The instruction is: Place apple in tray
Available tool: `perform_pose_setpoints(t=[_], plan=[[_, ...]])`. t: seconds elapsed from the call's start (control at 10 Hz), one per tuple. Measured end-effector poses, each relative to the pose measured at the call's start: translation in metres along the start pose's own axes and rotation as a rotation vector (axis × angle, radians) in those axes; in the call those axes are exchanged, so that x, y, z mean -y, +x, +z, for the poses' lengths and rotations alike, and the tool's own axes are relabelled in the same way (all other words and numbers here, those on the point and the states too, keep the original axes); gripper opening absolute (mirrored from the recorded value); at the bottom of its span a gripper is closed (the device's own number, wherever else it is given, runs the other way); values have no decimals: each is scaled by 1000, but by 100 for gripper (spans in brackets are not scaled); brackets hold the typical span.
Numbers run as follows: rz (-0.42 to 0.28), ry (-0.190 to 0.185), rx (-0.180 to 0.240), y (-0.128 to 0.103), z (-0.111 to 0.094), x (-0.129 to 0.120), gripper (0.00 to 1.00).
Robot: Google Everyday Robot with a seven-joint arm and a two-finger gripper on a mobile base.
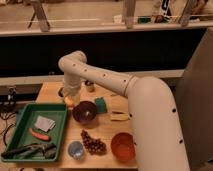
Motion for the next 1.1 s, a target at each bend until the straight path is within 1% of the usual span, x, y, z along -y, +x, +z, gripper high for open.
perform_pose_setpoints(t=[0.2, 0.4, 0.5, 0.6, 0.7, 0.8, 1.1], plan=[[-29, 51, 38, -6, -7, 1, 0], [-77, 142, 68, -13, -14, 1, 0], [-116, 193, 80, -16, -18, 1, 0], [-156, 229, 92, -22, -20, 3, 0], [-186, 251, 103, -28, -20, 6, 0], [-222, 268, 124, -36, -18, 10, 0], [-283, 282, 174, -50, -10, 21, 0]])
